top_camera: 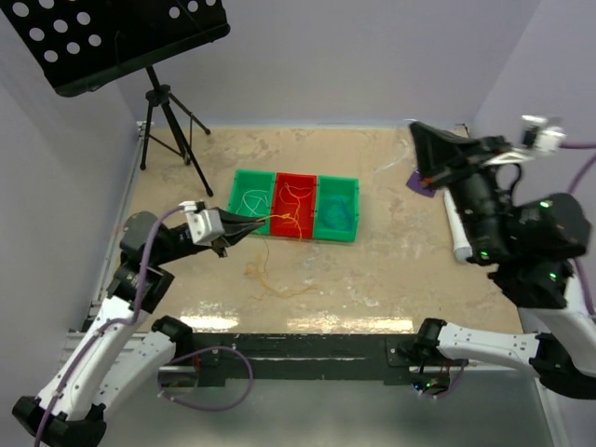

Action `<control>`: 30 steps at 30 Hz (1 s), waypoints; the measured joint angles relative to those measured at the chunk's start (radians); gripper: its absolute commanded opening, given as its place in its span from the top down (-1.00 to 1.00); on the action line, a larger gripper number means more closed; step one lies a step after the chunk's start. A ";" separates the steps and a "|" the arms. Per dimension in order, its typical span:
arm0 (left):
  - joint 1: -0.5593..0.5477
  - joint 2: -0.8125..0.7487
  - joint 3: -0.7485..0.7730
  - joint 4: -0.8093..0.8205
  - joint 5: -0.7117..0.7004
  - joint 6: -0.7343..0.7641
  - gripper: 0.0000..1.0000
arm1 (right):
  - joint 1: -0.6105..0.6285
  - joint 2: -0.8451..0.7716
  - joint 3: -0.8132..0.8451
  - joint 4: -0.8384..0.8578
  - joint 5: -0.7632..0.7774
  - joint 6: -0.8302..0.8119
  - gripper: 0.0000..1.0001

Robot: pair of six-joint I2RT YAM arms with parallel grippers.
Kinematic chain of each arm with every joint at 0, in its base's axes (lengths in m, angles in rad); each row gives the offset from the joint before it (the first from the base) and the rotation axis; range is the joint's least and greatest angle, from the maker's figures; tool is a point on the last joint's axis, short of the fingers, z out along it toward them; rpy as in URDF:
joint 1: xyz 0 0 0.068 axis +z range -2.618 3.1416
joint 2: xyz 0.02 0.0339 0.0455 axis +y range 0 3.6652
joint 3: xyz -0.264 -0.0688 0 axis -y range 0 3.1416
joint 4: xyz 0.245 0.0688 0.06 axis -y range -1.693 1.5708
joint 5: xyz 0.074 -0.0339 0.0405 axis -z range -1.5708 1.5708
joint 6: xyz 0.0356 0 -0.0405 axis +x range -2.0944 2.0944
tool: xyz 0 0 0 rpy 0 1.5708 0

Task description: Untangle the cables

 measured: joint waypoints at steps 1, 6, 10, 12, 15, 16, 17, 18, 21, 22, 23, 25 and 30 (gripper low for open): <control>0.000 -0.014 0.049 -0.008 0.005 0.000 1.00 | 0.000 0.034 -0.003 0.010 -0.006 0.000 1.00; 0.000 -0.097 0.201 -0.023 0.011 -0.001 1.00 | 0.001 0.209 0.008 0.065 -0.048 -0.002 1.00; 0.000 -0.140 0.292 -0.022 -0.001 -0.005 1.00 | -0.005 0.348 0.055 0.114 -0.088 -0.002 1.00; 0.000 -0.156 0.313 -0.025 -0.018 -0.003 1.00 | -0.026 0.418 0.089 0.145 -0.124 0.007 1.00; 0.000 -0.185 0.331 -0.060 -0.065 0.007 1.00 | -0.089 0.515 0.133 0.195 -0.194 0.040 1.00; 0.000 -0.195 0.333 -0.071 -0.086 0.013 1.00 | -0.114 0.547 0.145 0.213 -0.222 0.056 1.00; 0.000 -0.204 0.334 -0.083 -0.108 0.020 1.00 | -0.134 0.573 0.153 0.228 -0.243 0.066 1.00; 0.000 -0.213 0.334 -0.092 -0.127 0.027 1.00 | -0.155 0.605 0.163 0.243 -0.271 0.080 1.00; 0.000 -0.229 0.334 -0.113 -0.161 0.037 1.00 | -0.200 0.721 0.197 0.298 -0.362 0.115 1.00; 0.000 -0.233 0.334 -0.117 -0.169 0.043 1.00 | -0.204 0.750 0.201 0.308 -0.388 0.124 1.00; 0.000 -0.234 0.334 -0.121 -0.175 0.045 1.00 | -0.209 0.784 0.206 0.316 -0.419 0.134 1.00; 0.000 -0.237 0.332 -0.129 -0.187 0.048 1.00 | -0.214 0.853 0.223 0.324 -0.473 0.153 1.00; 0.000 -0.246 0.308 -0.139 -0.204 0.054 1.00 | -0.219 0.962 0.280 0.322 -0.548 0.180 1.00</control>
